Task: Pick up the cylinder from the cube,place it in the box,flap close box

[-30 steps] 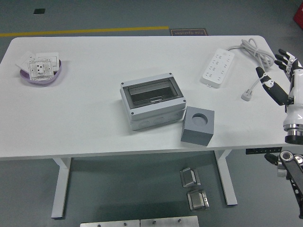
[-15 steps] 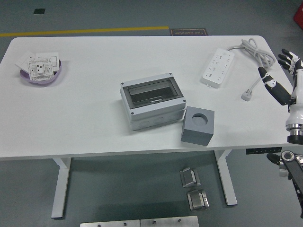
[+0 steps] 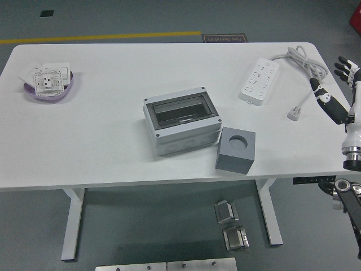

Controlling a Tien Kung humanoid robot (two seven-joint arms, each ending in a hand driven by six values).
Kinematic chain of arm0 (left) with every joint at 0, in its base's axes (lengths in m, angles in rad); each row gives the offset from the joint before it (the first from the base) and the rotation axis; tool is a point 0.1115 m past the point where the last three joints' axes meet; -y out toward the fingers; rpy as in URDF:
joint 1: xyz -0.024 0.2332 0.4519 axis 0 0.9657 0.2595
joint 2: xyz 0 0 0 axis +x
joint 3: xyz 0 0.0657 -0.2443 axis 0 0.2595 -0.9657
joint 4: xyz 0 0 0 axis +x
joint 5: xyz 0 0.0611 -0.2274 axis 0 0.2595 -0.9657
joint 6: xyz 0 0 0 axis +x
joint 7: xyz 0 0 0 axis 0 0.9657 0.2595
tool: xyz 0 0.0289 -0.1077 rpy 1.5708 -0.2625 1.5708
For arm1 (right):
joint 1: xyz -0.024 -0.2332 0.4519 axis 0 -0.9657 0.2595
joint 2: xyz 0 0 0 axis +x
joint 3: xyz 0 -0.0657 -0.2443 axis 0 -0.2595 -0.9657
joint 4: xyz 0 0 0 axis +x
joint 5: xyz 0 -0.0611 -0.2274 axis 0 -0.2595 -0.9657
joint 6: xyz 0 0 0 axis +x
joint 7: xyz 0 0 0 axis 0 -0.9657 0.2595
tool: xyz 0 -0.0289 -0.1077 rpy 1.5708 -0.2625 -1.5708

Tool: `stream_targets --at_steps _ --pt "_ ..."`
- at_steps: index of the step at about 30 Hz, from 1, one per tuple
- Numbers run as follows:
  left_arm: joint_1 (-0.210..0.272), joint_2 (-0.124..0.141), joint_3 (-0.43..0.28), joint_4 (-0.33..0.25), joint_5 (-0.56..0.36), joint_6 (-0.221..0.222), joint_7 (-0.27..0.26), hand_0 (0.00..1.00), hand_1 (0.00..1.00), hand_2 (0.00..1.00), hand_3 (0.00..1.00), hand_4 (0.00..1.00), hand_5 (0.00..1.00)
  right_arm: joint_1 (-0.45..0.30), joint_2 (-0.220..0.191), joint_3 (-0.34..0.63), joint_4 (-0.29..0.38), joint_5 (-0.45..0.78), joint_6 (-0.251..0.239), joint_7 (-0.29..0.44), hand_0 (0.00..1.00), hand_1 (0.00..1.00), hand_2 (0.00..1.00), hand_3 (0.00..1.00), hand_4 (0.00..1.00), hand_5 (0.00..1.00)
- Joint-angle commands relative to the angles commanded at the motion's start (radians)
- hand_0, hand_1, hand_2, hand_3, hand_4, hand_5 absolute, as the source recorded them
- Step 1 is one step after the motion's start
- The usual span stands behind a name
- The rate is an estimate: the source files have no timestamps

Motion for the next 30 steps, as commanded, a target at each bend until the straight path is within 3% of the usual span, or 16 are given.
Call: stream_targets --at_steps 16,30 --pt "0.001 0.004 0.003 0.000 -0.004 0.002 0.004 0.625 0.550 0.537 0.586 0.467 0.051 0.003 0.006 0.002 -0.010 -0.038 -0.002 -0.018 0.794 0.742 0.750 0.795 0.904 0.484" --pt "0.003 0.010 -0.050 0.000 0.049 0.000 0.009 0.624 0.549 0.537 0.586 0.469 0.042 0.041 0.007 -0.053 -0.037 -0.041 0.002 -0.022 0.794 0.741 0.748 0.792 0.898 0.482"
